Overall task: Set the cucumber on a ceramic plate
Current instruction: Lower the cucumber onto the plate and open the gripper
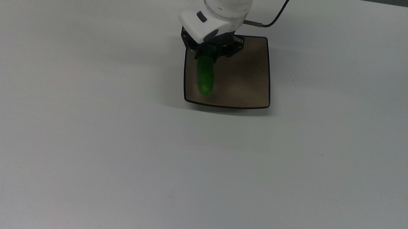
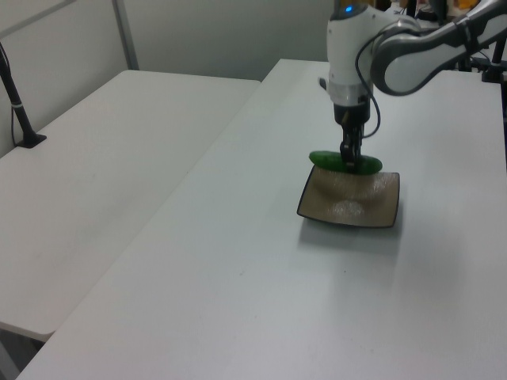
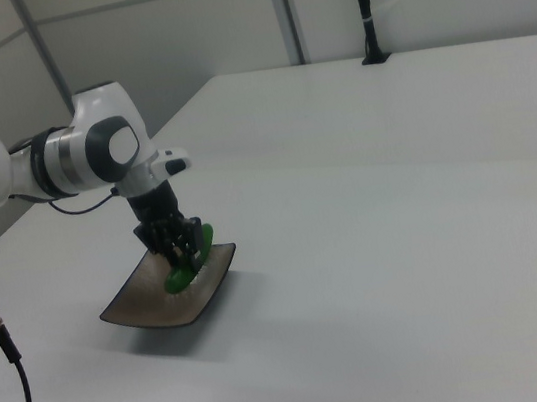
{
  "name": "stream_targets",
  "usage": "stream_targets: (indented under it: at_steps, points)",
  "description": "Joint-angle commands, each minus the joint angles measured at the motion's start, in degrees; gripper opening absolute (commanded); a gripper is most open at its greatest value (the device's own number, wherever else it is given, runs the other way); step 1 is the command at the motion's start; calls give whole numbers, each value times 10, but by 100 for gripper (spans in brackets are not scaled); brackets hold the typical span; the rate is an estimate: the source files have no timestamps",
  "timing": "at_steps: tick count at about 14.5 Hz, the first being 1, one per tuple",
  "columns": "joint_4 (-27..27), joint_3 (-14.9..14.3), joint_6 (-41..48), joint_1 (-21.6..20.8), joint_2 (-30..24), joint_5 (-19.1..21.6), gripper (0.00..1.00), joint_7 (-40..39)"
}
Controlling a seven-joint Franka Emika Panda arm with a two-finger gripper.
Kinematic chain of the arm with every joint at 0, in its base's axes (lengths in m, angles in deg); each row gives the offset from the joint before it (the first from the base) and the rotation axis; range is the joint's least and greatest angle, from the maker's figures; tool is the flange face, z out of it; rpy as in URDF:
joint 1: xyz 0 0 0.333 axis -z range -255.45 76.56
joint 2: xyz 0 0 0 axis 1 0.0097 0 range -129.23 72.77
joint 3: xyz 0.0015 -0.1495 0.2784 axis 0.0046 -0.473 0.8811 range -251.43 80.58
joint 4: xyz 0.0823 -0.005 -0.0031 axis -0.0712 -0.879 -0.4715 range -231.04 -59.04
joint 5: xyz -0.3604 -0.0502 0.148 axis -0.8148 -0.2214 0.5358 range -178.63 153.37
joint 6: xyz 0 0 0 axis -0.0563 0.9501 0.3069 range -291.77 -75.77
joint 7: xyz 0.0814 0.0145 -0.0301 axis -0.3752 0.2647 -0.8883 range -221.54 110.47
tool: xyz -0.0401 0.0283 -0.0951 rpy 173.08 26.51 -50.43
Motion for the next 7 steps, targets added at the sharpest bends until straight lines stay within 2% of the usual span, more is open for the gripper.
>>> stream_targets:
  at_steps: [1, 2, 7]
  points:
    - [-4, -1, 6, -10, 8, 0, 93, 24]
    - [-3, -1, 5, -10, 9, -1, 100, 32]
    - [0, -1, 13, -6, -4, 0, 100, 35]
